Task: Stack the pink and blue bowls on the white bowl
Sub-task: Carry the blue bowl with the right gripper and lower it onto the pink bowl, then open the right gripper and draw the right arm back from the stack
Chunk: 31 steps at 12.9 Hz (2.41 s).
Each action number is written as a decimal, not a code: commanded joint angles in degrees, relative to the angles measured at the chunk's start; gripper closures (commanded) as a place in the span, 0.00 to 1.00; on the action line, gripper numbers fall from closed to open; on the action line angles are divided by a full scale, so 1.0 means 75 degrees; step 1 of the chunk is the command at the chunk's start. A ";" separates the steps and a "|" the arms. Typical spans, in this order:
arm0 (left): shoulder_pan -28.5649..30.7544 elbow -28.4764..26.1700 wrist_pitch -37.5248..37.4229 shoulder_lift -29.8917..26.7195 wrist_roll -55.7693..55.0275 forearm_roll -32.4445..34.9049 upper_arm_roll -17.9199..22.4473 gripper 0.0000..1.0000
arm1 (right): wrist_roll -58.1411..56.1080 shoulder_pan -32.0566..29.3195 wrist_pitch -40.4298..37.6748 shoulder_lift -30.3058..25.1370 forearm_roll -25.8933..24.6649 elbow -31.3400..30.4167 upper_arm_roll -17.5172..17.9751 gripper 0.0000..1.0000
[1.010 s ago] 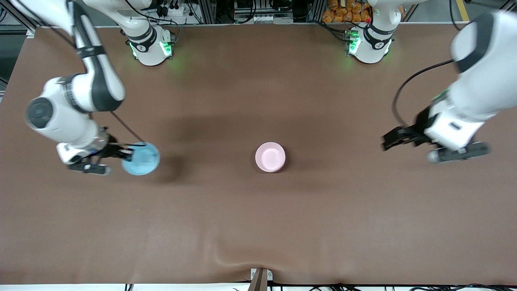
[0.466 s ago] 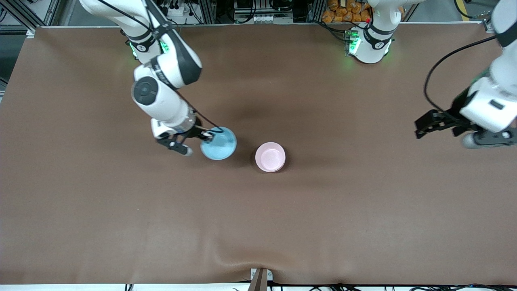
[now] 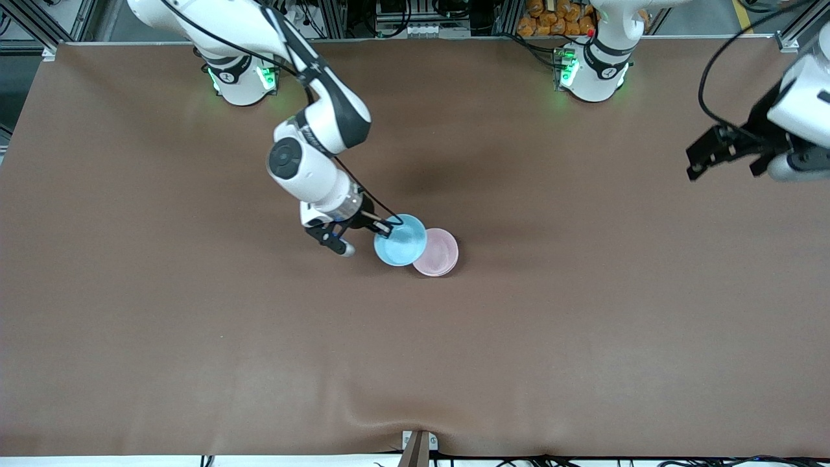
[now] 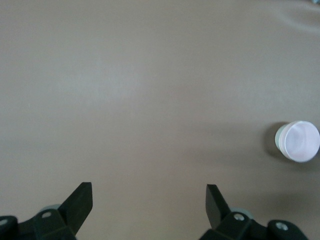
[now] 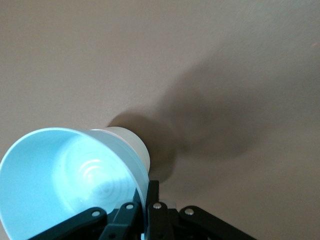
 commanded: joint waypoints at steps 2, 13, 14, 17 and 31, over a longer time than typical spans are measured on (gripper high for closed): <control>-0.0437 -0.1160 0.0017 -0.1128 0.0017 -0.0152 0.0542 0.00 | 0.0060 0.0509 0.0844 0.0648 0.0205 0.0280 -0.0137 1.00; -0.0590 -0.1009 0.0029 -0.0838 0.0087 -0.0023 0.0613 0.00 | 0.0388 0.0791 0.0975 0.1328 0.0123 0.0984 -0.0254 1.00; -0.0579 -0.0997 0.0029 -0.0838 0.0087 -0.0023 0.0625 0.00 | 0.0388 0.0803 0.0975 0.1340 0.0112 0.0995 -0.0289 0.99; -0.0590 -0.1020 0.0040 -0.0838 0.0087 -0.0035 0.0625 0.00 | 0.0388 0.0803 0.0975 0.1329 0.0111 0.0984 -0.0313 0.00; -0.0602 -0.0997 0.0192 -0.0686 0.0087 -0.0023 0.0648 0.00 | -0.2010 0.0020 -0.2441 -0.1060 0.0029 0.0750 -0.1893 0.00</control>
